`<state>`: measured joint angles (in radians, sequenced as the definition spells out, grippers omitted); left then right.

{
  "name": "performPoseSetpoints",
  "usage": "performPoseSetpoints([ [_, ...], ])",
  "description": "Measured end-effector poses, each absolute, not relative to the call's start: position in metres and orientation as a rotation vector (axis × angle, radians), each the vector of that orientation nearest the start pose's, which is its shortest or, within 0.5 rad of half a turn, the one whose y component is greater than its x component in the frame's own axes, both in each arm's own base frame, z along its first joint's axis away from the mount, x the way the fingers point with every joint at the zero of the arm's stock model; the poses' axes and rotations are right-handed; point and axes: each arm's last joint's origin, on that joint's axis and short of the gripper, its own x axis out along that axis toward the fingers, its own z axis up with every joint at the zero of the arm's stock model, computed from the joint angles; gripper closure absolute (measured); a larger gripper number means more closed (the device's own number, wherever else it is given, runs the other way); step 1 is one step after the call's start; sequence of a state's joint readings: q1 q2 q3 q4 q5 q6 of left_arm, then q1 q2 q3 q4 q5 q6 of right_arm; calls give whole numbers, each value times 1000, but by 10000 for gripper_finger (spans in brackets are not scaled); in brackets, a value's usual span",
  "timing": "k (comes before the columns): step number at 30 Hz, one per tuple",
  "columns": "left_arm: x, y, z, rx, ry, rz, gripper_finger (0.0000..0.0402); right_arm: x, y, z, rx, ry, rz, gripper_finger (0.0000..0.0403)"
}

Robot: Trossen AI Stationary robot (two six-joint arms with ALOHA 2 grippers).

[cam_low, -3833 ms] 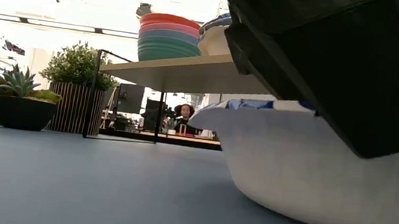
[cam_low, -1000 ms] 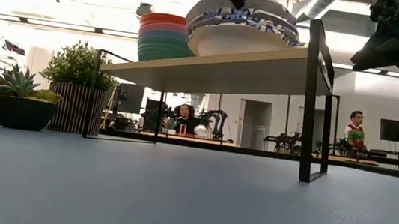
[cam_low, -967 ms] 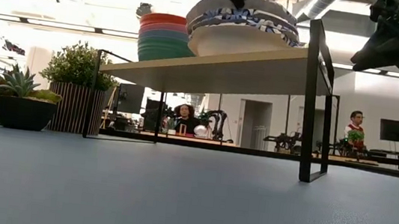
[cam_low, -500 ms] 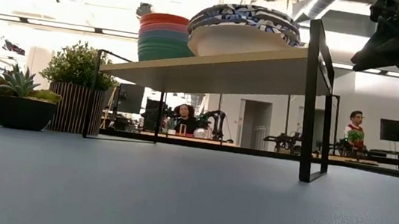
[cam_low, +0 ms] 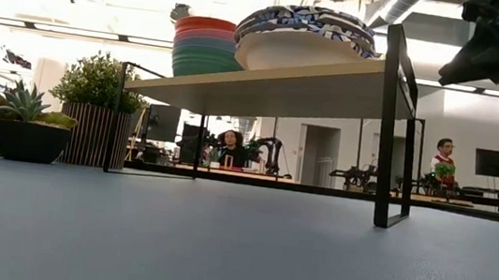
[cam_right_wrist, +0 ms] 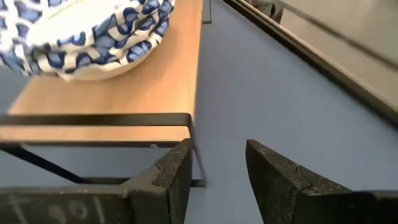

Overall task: Place and stack bowls onto a shelf
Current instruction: Return to Home Position

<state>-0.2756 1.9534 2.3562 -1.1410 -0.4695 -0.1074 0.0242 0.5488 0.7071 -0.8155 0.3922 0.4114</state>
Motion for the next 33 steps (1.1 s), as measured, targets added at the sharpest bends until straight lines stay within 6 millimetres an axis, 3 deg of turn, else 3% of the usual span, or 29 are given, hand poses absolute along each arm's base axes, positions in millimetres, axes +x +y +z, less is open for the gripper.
performPoseSetpoints([
  [4, 352, -92, 452, 137, 690, 245, 280, 104, -9, 283, 260, 546, -456, 226],
  [10, 315, -96, 488, 133, 578, 89, 280, 106, -1, 311, 215, 270, -186, 226],
  [14, 288, -94, 507, 108, 454, 26, 281, 91, -2, 326, 195, 113, -163, 226],
  [17, 268, -93, 510, 97, 363, -69, 281, 73, -2, 331, 197, 33, -154, 226],
  [20, 247, -90, 491, 40, 330, -114, 281, 55, -3, 331, 205, -34, -147, 226],
  [26, 208, -77, 421, -115, 136, -142, 281, 30, -5, 322, 234, -148, -149, 226],
  [30, 184, -67, 374, -212, 22, -169, 281, 25, -5, 306, 282, -171, -144, 226],
  [33, 166, -61, 343, -276, -49, -198, 281, 33, -5, 293, 312, -162, -143, 226],
])
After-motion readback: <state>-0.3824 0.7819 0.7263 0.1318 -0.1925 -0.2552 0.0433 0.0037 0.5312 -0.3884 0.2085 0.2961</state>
